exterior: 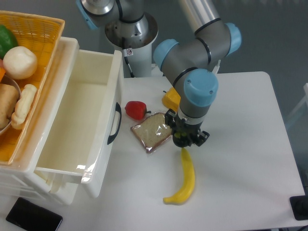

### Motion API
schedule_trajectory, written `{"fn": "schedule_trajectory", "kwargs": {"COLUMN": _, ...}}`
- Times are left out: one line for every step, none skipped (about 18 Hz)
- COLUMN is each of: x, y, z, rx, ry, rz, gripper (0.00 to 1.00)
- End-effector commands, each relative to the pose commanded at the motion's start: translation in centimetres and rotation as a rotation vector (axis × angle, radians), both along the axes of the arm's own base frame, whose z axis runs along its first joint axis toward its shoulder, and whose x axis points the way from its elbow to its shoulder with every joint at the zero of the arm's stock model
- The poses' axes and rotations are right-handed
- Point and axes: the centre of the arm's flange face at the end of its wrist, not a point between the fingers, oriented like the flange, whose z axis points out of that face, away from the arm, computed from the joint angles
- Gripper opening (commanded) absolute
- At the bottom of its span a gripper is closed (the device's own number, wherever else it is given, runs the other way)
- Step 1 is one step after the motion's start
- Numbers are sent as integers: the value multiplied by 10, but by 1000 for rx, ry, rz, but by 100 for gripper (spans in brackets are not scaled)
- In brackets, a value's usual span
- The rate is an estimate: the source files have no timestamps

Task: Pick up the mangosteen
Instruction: 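Lift the held mangosteen up off the glass dish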

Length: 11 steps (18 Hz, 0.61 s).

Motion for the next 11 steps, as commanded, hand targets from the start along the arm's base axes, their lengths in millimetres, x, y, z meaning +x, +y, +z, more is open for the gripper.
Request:
{"fn": "schedule_trajectory", "kwargs": {"x": -4, "y": 1, "z": 4, "rx": 4, "ry": 8, "rz": 2, "gripper": 16}}
{"fn": "schedule_trajectory", "kwargs": {"x": -9, "y": 3, "z": 9, "rx": 9, "ry": 18, "rz": 3, "gripper": 16}}
{"fn": "schedule_trajectory", "kwargs": {"x": -11, "y": 3, "z": 9, "rx": 8, "ry": 17, "rz": 3, "gripper": 16}}
{"fn": "schedule_trajectory", "kwargs": {"x": -14, "y": 1, "z": 11, "rx": 10, "ry": 18, "rz": 9, "gripper": 17}}
{"fn": "schedule_trajectory", "kwargs": {"x": -15, "y": 0, "z": 11, "rx": 11, "ry": 17, "rz": 11, "gripper": 17}}
{"fn": "schedule_trajectory", "kwargs": {"x": -15, "y": 1, "z": 12, "rx": 12, "ry": 20, "rz": 8, "gripper": 17}}
{"fn": "schedule_trajectory", "kwargs": {"x": -17, "y": 2, "z": 16, "rx": 15, "ry": 29, "rz": 5, "gripper": 17}}
{"fn": "schedule_trajectory", "kwargs": {"x": -20, "y": 3, "z": 20, "rx": 18, "ry": 39, "rz": -1, "gripper": 18}}
{"fn": "schedule_trajectory", "kwargs": {"x": -21, "y": 4, "z": 22, "rx": 20, "ry": 42, "rz": -1, "gripper": 18}}
{"fn": "schedule_trajectory", "kwargs": {"x": -20, "y": 6, "z": 21, "rx": 20, "ry": 42, "rz": -4, "gripper": 19}}
{"fn": "schedule_trajectory", "kwargs": {"x": -21, "y": 6, "z": 21, "rx": 21, "ry": 44, "rz": -6, "gripper": 19}}
